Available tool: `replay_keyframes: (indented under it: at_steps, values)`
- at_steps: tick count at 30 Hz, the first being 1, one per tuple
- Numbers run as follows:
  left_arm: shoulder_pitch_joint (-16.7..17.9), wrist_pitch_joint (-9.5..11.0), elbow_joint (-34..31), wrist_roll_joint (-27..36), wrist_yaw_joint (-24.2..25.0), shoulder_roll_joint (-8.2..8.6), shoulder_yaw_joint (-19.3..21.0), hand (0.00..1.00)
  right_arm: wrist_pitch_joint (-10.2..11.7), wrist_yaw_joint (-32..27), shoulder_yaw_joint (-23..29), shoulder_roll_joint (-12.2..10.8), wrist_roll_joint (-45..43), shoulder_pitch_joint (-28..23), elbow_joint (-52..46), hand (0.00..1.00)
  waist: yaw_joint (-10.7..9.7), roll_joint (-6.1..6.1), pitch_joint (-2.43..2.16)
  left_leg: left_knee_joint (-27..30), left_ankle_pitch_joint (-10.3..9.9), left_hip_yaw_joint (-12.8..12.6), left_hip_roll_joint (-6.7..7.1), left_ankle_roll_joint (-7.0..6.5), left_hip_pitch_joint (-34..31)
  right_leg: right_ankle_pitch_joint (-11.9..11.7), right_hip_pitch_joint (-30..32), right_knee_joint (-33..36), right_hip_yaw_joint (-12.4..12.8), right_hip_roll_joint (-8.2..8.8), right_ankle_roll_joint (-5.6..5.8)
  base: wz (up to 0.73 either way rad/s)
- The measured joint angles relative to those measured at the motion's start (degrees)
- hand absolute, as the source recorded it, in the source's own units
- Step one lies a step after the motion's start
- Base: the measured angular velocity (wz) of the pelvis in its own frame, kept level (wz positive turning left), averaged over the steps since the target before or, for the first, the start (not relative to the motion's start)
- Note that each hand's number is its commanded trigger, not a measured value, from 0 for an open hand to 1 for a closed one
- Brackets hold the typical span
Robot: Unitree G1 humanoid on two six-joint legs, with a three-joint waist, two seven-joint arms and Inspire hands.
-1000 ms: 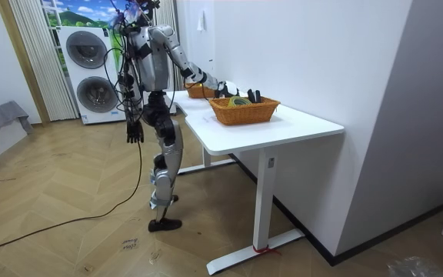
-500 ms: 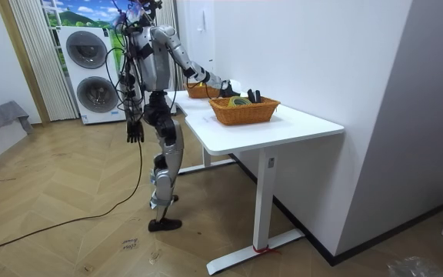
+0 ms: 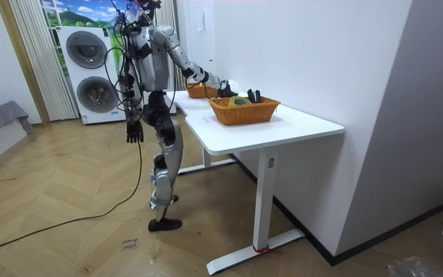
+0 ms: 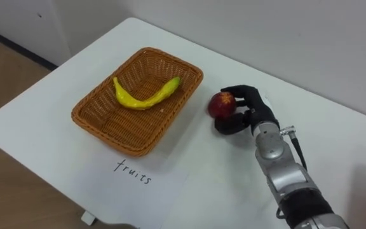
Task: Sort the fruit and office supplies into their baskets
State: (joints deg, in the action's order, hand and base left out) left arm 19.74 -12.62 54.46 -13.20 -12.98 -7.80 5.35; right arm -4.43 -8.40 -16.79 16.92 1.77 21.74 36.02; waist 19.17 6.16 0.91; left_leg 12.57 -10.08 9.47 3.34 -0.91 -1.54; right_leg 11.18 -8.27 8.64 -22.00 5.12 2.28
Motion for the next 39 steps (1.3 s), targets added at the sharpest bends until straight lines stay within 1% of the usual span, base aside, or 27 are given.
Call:
replay_keyframes:
  at_steps: [4, 9, 10, 12, 13, 14, 15, 16, 17, 18, 19, 20, 21, 22, 23, 26, 29, 30, 31, 34, 36, 39]
  values:
    - [0.0, -0.1, -0.1, 0.1, -0.1, -0.14, -0.5, 0.0, -0.1, 0.2, 0.0, -0.1, 0.5, 0.0, 0.4, 1.0, -0.1, 0.04, -0.04, 0.1, 0.0, 0.0, 0.02, 0.0, 0.2, 0.0, -0.3, 0.0, 0.0, 0.0, 0.0, 0.0]
    - [0.2, 0.0, -0.5, 0.1, -1.0, 0.01, -1.1, 0.0, -0.2, -0.6, 0.2, -0.6, 0.4, -0.3, 0.1, 1.0, -0.7, -0.04, -0.22, 0.3, 0.0, 0.0, 0.02, -0.01, 0.2, 0.0, -0.4, 0.0, 0.1, 0.01, 0.0, 0.0]
    - [0.3, 0.0, -0.5, 0.1, -1.6, 0.13, -1.1, 0.0, -0.3, -0.9, 0.2, -0.8, 0.3, -0.4, 0.0, 1.0, -0.9, -0.06, -0.33, 0.2, 0.0, 0.0, 0.02, 0.0, 0.2, 0.0, -0.4, 0.0, 0.1, 0.01, 0.0, 0.0]
    - [0.6, 0.0, -0.5, 0.2, -2.0, 0.21, -1.1, 0.0, -0.4, -1.2, 0.2, -1.1, 0.3, -0.7, -0.2, 1.0, -1.8, -0.02, -0.83, 0.3, 0.0, -0.1, 0.02, -0.01, 0.3, 0.0, -0.2, 0.0, 0.2, 0.02, 0.0, 0.0]
    - [0.6, 0.0, -0.5, 0.1, -2.3, 0.32, -1.1, 0.0, -0.5, -1.4, 0.4, -1.1, 0.1, -1.2, -1.0, 1.0, -2.1, -0.18, -0.89, 0.3, 0.1, -0.2, 0.02, -0.04, 0.5, 0.0, -0.3, 0.0, 0.4, 0.03, 0.0, -0.04]
    - [0.6, 0.0, -0.5, 0.1, -2.5, 0.43, -1.1, 0.0, -0.5, -1.6, 0.8, -1.0, -0.1, -2.3, -2.0, 1.0, -2.3, -0.5, -0.76, 0.3, 0.1, -0.5, 0.01, -0.12, 1.1, 0.0, -0.7, 0.0, 0.7, 0.1, 0.0, -0.04]
    - [0.6, 0.0, -0.5, 0.1, -2.5, 0.46, -1.0, 0.0, -0.6, -1.7, 1.2, -1.0, -0.2, -3.2, -2.9, 1.0, -2.5, -0.69, -0.77, 0.2, 0.1, -0.6, 0.01, -0.13, 1.2, 0.0, -0.8, 0.0, 0.7, 0.15, 0.0, -0.04]
    - [0.6, 0.1, -0.5, 0.2, -2.5, 0.47, -1.0, 0.0, -0.9, -1.9, 2.2, -1.1, -0.4, -4.7, -5.1, 1.0, -3.1, -0.79, -0.88, 0.2, 0.2, -0.6, 0.04, -0.16, 1.3, 0.0, -0.9, 0.0, 0.8, 0.22, 0.0, -0.04]
    - [0.6, 0.3, -0.5, 0.2, -2.5, 0.58, -1.0, 0.0, -1.2, -2.0, 2.8, -1.1, -0.6, -5.4, -7.0, 1.0, -3.9, -1.27, -0.56, 0.3, 0.2, -0.9, 0.05, -0.18, 1.1, 0.0, -0.9, 0.1, 0.6, 0.3, 0.0, -0.06]
    - [0.6, 0.4, -0.5, 0.3, -2.5, 0.66, -1.0, 0.0, -1.4, -2.2, 3.0, -1.0, -0.9, -5.5, -7.7, 1.0, -4.5, -1.49, -0.41, 0.3, 0.2, -1.0, 0.05, -0.19, 1.1, 0.0, -0.9, 0.1, 0.6, 0.34, 0.0, -0.13]
    - [0.6, 0.5, -0.5, 1.0, -2.6, 0.73, -1.0, 0.0, -1.5, -2.6, 3.6, -1.0, -1.9, -5.7, -9.1, 1.0, -5.4, -1.94, -0.16, 0.2, 0.2, -1.6, 0.03, -0.28, 1.1, 0.0, -0.6, 0.1, 0.8, 0.48, 0.03, -0.16]
    - [0.6, 0.6, -0.2, 1.8, -2.6, 0.73, -1.0, 0.0, -1.8, -3.0, 4.7, -1.0, -3.0, -6.5, -11.1, 1.0, -6.4, -2.34, -0.38, 0.1, 0.3, -1.8, 0.08, -0.32, 1.0, 0.0, -0.3, 0.1, 1.1, 0.56, 0.06, -0.14]
    - [0.5, 0.6, 0.1, 2.0, -2.6, 0.73, -0.9, 0.0, -2.0, -3.3, 5.1, -1.0, -3.8, -6.9, -12.2, 1.0, -6.6, -2.59, -0.53, 0.0, 0.3, -1.9, 0.08, -0.37, 1.0, 0.0, -0.1, 0.2, 1.4, 0.57, 0.07, -0.2]
    - [0.5, 0.7, 0.8, 2.4, -2.7, 0.75, -0.9, 0.0, -2.1, -4.0, 5.8, -1.0, -4.8, -7.5, -14.1, 1.0, -7.1, -2.89, -0.73, -0.3, 0.3, -2.6, 0.0, -0.42, 1.2, 0.0, 0.0, 0.2, 1.9, 0.62, 0.09, -0.22]
    - [0.6, 0.6, 1.3, 2.3, -2.7, 0.83, -0.9, 0.0, -2.1, -4.4, 6.3, -1.0, -5.2, -7.5, -15.6, 1.0, -7.8, -3.06, -0.87, -0.6, 0.3, -2.9, -0.02, -0.46, 1.6, 0.0, -0.1, 0.2, 2.3, 0.61, 0.09, -0.23]
    - [0.6, 0.6, 1.2, 2.3, -2.8, 1.46, -0.9, 0.0, -2.1, -5.4, 7.6, -1.0, -7.8, -7.7, -19.6, 1.0, -8.8, -3.03, -0.9, -1.1, 0.4, -3.3, -0.01, -0.52, 2.6, 0.1, -0.6, 0.2, 3.0, 0.62, 0.18, -0.11]
    - [0.2, 0.5, 1.1, 2.3, -2.8, 2.26, -0.9, 0.0, -2.1, -5.9, 8.8, -1.2, -9.1, -7.6, -23.8, 1.0, -9.0, -2.94, -0.96, -1.3, 0.4, -3.5, -0.09, -0.53, 3.0, 0.1, -0.7, 0.2, 3.2, 0.61, 0.19, -0.05]
    - [0.0, 0.5, 1.2, 2.3, -2.8, 2.35, -0.9, 0.0, -2.2, -6.0, 9.1, -1.3, -9.1, -7.6, -24.4, 1.0, -9.0, -2.89, -0.99, -1.3, 0.4, -3.6, -0.11, -0.52, 3.2, 0.1, -0.8, 0.2, 3.2, 0.61, 0.19, 0.0]
    - [0.0, 0.4, 1.2, 2.4, -2.9, 2.45, -0.9, 0.0, -2.7, -6.1, 9.1, -1.3, -9.1, -7.6, -25.8, 1.0, -8.9, -2.73, -1.08, -1.5, 0.4, -3.6, -0.16, -0.53, 3.1, 0.1, -0.9, 0.2, 3.4, 0.57, 0.2, -0.04]
    - [-0.1, 0.5, 1.2, 2.4, -3.2, 2.48, -1.0, 0.0, -3.0, -6.1, 9.1, -2.2, -9.0, -7.4, -28.2, 1.0, -8.8, -2.16, -1.3, -1.6, 0.4, -4.1, -0.43, -0.52, 3.3, 0.1, -0.9, 0.2, 3.9, 0.43, 0.2, -0.03]
    - [-0.3, 0.6, 1.7, 2.3, -3.2, 2.61, -1.0, 0.0, -3.0, -5.9, 9.1, -2.4, -9.0, -7.0, -28.9, 1.0, -8.7, -1.95, -1.3, -1.6, 0.4, -4.1, -0.45, -0.51, 3.3, 0.1, -0.9, 0.2, 4.0, 0.4, 0.2, 0.0]
    - [-0.4, 0.7, 1.9, 2.3, -3.1, 2.78, -1.0, 0.0, -3.3, -5.4, 9.1, -2.6, -9.0, -7.0, -31.7, 1.0, -8.2, -1.89, -1.05, -1.6, 0.4, -4.1, -0.47, -0.51, 3.3, 0.1, -0.8, 0.2, 4.3, 0.39, 0.2, 0.0]
